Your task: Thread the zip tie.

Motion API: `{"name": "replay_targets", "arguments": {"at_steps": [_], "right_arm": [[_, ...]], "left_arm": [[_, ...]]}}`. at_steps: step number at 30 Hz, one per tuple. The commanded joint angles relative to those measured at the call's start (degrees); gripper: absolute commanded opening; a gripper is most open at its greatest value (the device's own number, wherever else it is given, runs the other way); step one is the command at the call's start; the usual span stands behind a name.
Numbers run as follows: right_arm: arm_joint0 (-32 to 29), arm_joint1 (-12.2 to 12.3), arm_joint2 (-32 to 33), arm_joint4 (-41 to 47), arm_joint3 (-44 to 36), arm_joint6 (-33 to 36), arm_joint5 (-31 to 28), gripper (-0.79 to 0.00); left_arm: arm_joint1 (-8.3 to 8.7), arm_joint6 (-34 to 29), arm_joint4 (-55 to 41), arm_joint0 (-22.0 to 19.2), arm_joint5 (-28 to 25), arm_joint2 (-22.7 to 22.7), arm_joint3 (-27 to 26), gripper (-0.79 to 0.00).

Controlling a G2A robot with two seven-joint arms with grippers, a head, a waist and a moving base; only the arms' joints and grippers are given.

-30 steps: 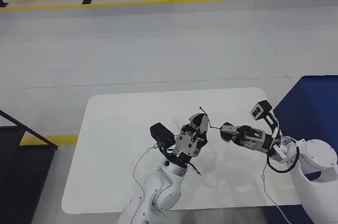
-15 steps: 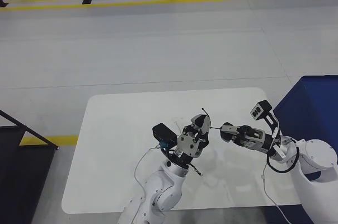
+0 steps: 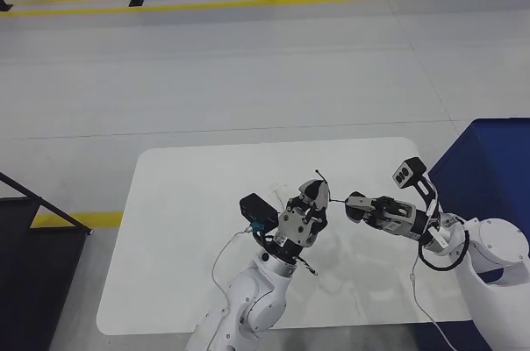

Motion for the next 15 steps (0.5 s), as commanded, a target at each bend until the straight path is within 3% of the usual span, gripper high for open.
{"name": "replay_targets", "arguments": {"at_steps": [1, 15], "right_arm": [[0.00, 0.00, 0.00, 0.00, 0.00, 0.00, 0.00, -0.785], [-1.01, -0.11, 0.23, 1.02, -0.92, -2.94, -1.32, -0.785]], "left_arm": [[-0.03, -0.13, -0.14, -0.06, 0.56, 0.00, 0.13, -0.785], [-0.38, -1.55, -4.39, -0.96, 2.35, 0.02, 1.16, -0.785]]}}
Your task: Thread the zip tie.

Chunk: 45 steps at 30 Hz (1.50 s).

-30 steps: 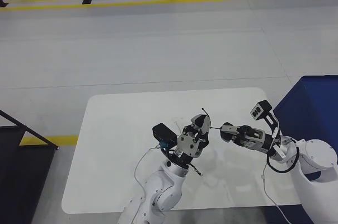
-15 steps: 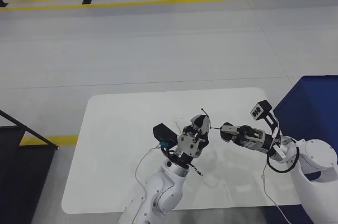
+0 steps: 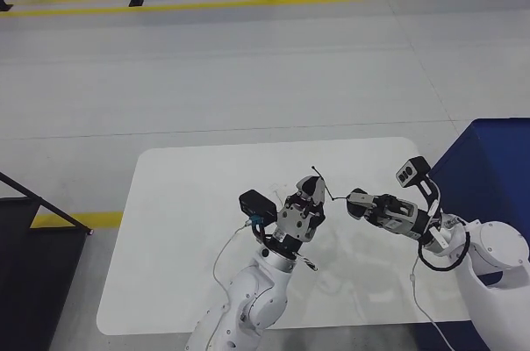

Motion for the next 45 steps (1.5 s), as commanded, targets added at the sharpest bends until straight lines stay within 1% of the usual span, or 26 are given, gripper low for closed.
{"name": "replay_targets", "arguments": {"at_steps": [1, 9, 21, 25, 28, 30, 35, 41, 44, 45], "right_arm": [[0.06, 0.01, -0.01, 0.03, 0.02, -0.06, 0.07, -0.785], [-0.07, -0.02, 0.40, 0.92, 0.20, -1.09, -0.34, -0.785], [-1.23, 0.07, 1.02, 1.51, -0.15, -0.59, -0.33, -0.785], [-1.55, 0.10, 1.31, 1.76, -0.29, -0.52, -0.19, -0.785], [-1.80, 0.11, 1.46, 1.98, -0.30, -0.49, -0.15, -0.785], [-1.97, 0.12, 1.47, 1.99, -0.26, -0.43, -0.18, -0.785], [-2.09, 0.13, 1.45, 2.16, -0.22, -0.34, -0.15, -0.785], [-2.35, 0.17, 1.57, 2.15, -0.20, -0.18, -0.19, -0.785], [-2.49, 0.21, 1.62, 2.01, -0.20, 0.06, -0.13, -0.785], [-2.53, 0.21, 1.63, 2.04, -0.18, 0.11, -0.03, -0.785]], "left_arm": [[-0.09, -0.72, -2.03, -0.06, -0.06, -0.10, -0.08, -0.785], [-0.17, -2.04, -3.83, -0.43, 0.44, -0.40, 0.02, -0.785], [-0.21, -4.19, -6.21, -0.09, 0.23, -0.14, 0.01, -0.785], [-0.25, -4.66, -9.25, 0.50, -0.87, -0.13, -0.94, -0.785], [-0.17, -6.43, -10.89, 0.84, -2.04, -0.07, -1.37, -0.785], [-0.01, -7.69, -10.60, 0.97, -3.24, 0.10, -1.37, -0.785], [0.24, -8.34, -9.31, 1.35, -4.16, 0.23, -1.52, -0.785], [0.33, -7.56, -8.36, 1.54, -3.42, 0.29, -1.52, -0.785], [0.34, -6.14, -6.71, 1.46, -2.68, 0.41, -1.46, -0.785], [0.32, -5.56, -6.27, 1.51, -2.04, 0.45, -1.31, -0.637]]}}
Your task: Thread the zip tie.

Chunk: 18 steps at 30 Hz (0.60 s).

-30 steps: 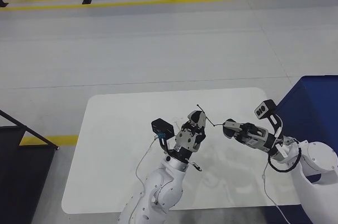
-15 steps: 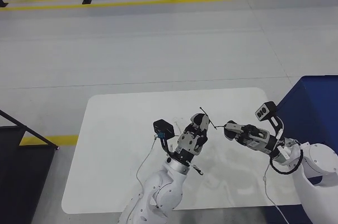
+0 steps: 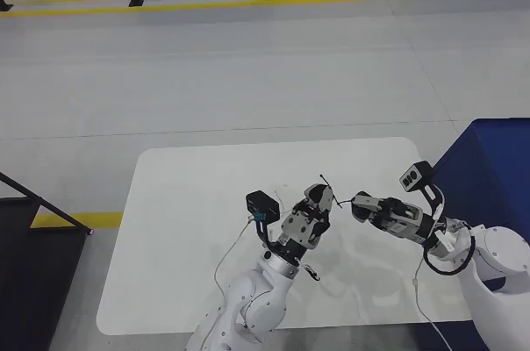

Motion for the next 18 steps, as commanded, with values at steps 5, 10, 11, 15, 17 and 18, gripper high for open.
{"name": "replay_targets", "arguments": {"at_steps": [5, 10, 11, 15, 17, 18], "right_arm": [[-0.17, 0.05, 0.20, 0.14, 0.13, 0.35, 0.08, -0.785], [0.08, 0.06, 0.17, 1.29, 0.75, 0.75, 0.98, -0.785], [0.19, 0.06, 0.17, 1.74, 0.98, 0.80, 1.31, -0.785], [1.22, 0.07, 0.08, 5.11, 2.67, 1.66, 4.77, -0.785], [2.05, 0.10, -0.18, 5.98, 3.39, 2.06, 6.49, -0.785], [2.33, 0.13, -0.23, 5.76, 3.49, 2.06, 6.81, -0.785]], "left_arm": [[-0.15, 1.65, 0.71, -0.26, 1.08, 0.58, 0.61, -0.209], [-0.19, 2.12, 0.69, -0.32, 1.41, 0.78, 0.67, 0.000], [-0.22, 2.70, 0.52, -0.24, 1.38, 0.79, 0.53, 0.000], [-0.29, 4.66, -1.69, 0.16, 0.85, 0.40, 0.07, 0.000], [-0.34, 5.45, -3.05, 0.21, 0.17, 0.19, -0.12, 0.000], [-0.34, 5.45, -3.05, 0.21, 0.17, 0.19, -0.12, 0.000]]}}
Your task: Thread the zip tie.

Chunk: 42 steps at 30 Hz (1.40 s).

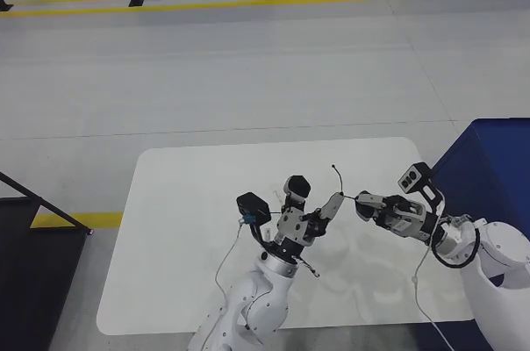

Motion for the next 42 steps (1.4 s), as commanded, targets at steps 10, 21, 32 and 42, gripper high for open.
{"name": "replay_targets", "arguments": {"at_steps": [10, 21, 32, 42], "right_arm": [[1.59, -0.06, 0.18, 9.56, 1.40, 0.33, 9.95, -0.785], [4.35, 0.41, -0.47, 14.15, 2.34, 0.75, 21.34, -0.785], [3.12, 0.24, -1.17, 15.92, 0.97, -2.12, 19.97, -0.785], [3.05, 0.23, -1.85, 16.47, 0.71, -2.33, 20.55, -0.785]], "left_arm": [[0.88, 8.89, 25.78, -0.08, 8.13, 0.30, -0.38, 0.000], [1.23, 22.97, 52.65, -2.08, 24.99, 1.93, 9.40, 0.000], [1.39, 16.07, 66.03, -3.11, 28.51, 4.14, 9.94, -0.006], [0.38, 14.59, 61.53, -4.64, 30.26, 5.50, 12.35, -0.382]]}}
